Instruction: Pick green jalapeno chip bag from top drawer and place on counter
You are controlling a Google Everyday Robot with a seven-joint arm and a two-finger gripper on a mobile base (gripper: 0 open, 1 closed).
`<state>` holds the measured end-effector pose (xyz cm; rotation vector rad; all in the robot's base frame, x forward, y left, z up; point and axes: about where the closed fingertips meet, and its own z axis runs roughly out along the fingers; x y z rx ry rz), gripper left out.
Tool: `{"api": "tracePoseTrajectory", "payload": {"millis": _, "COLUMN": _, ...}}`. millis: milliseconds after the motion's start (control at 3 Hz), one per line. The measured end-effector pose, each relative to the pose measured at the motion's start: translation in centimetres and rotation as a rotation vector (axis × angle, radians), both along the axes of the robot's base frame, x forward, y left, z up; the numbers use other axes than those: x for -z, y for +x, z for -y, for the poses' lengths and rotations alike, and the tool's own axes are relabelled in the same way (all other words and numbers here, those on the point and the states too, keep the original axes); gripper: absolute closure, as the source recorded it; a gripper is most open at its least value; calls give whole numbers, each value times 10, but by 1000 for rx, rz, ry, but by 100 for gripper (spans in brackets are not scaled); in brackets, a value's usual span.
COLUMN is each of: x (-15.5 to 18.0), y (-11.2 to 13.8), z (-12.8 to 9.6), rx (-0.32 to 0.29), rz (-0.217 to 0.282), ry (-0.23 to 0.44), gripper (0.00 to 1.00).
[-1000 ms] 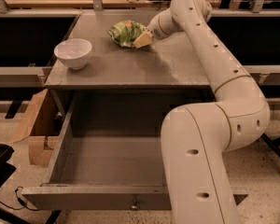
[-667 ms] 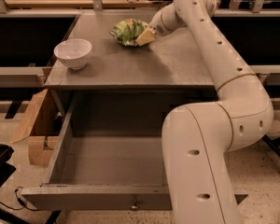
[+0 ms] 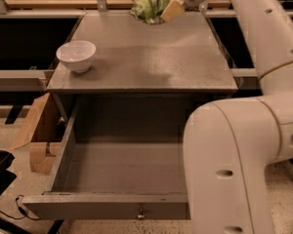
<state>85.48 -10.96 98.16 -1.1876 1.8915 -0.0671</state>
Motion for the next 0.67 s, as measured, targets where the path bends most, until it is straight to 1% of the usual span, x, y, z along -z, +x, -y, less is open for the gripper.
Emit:
{"api": "tracePoseTrajectory", "payload": {"millis": 333, "x": -45, "y": -45, "z": 29, "rx": 42, "rz": -21, "ry": -43, "gripper": 100}}
{"api": "tracePoseTrajectory", "payload": {"millis": 667, "x": -61, "y": -100, "z": 62, "rx": 90, "rz": -105, "ry": -79, "gripper": 100}}
